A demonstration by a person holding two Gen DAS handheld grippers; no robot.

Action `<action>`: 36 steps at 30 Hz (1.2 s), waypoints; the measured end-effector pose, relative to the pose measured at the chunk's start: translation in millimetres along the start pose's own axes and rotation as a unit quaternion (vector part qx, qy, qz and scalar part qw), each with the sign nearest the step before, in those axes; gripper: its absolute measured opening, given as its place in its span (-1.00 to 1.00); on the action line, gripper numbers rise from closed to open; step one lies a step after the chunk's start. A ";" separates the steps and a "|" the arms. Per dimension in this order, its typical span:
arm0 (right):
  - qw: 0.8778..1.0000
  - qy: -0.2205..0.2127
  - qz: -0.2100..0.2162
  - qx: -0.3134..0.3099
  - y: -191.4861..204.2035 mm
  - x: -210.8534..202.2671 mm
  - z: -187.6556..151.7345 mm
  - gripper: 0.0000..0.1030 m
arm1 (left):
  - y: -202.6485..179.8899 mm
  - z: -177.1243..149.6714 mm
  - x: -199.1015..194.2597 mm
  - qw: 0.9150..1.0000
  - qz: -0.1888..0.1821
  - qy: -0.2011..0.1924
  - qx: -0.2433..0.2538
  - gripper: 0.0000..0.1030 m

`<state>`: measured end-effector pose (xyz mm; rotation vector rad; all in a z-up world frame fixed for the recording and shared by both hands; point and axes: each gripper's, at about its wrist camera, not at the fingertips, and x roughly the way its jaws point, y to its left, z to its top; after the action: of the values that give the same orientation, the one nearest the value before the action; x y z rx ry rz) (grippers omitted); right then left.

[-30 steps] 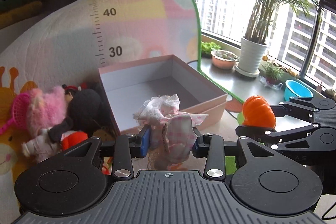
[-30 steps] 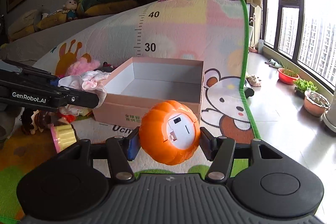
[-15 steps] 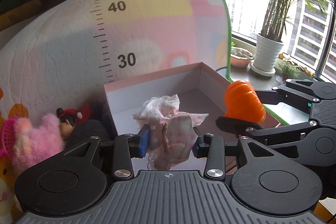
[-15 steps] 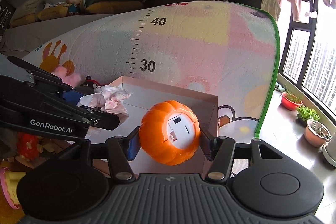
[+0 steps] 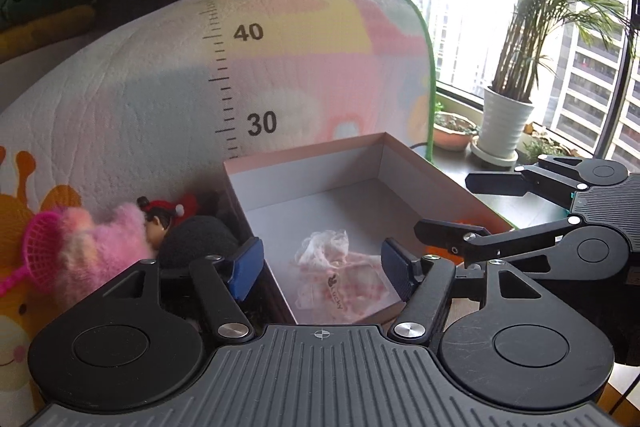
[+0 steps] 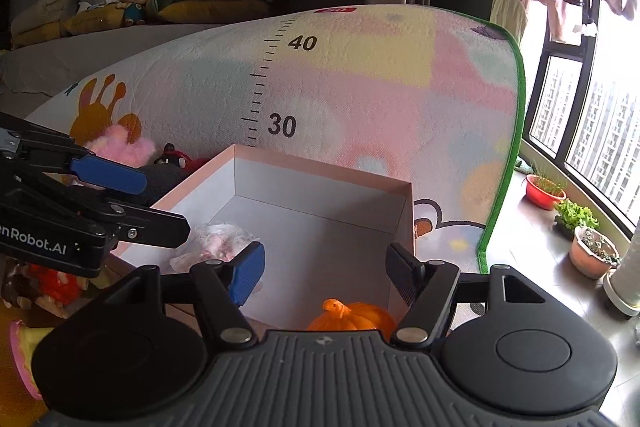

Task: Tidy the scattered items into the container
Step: 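Carry the dress and ball into the pink box and open both tools, then grasp the black-haired doll figure with the left tool while the right tool grasps the pink-yellow cupcake toy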

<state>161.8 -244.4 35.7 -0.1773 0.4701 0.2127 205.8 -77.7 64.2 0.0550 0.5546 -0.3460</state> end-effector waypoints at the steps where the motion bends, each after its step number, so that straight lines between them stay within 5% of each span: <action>1: 1.000 -0.002 0.005 0.000 3.7 -5.3 0.3 0.35 | 2.0 -5.2 -12.9 1.000 0.002 -0.009 0.001 0.52; 6: 0.999 0.001 0.052 -0.011 29.8 -28.5 -2.5 0.43 | 15.0 -43.2 -75.2 0.998 0.045 -0.036 0.018 0.75; 14: 0.986 0.006 0.160 -0.047 94.2 -60.3 -18.4 0.46 | 47.3 -99.9 -123.0 0.995 0.087 -0.005 -0.042 0.81; 22: 0.984 0.060 0.161 -0.043 121.2 -43.3 -36.6 0.46 | 73.8 -116.2 -117.4 0.991 0.101 0.014 -0.085 0.81; 33: 0.985 0.085 0.148 -0.037 123.1 -32.3 -50.2 0.46 | 75.8 -127.2 -106.0 0.993 0.065 0.026 -0.095 0.81; 36: 0.985 0.086 0.143 -0.039 122.5 -30.6 -51.5 0.46 | 68.8 -129.2 -113.9 0.995 0.027 0.022 -0.089 0.82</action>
<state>83.3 -142.7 -9.9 -0.2048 0.6600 0.4996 73.1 40.6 11.3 -0.0946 0.6247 -0.2423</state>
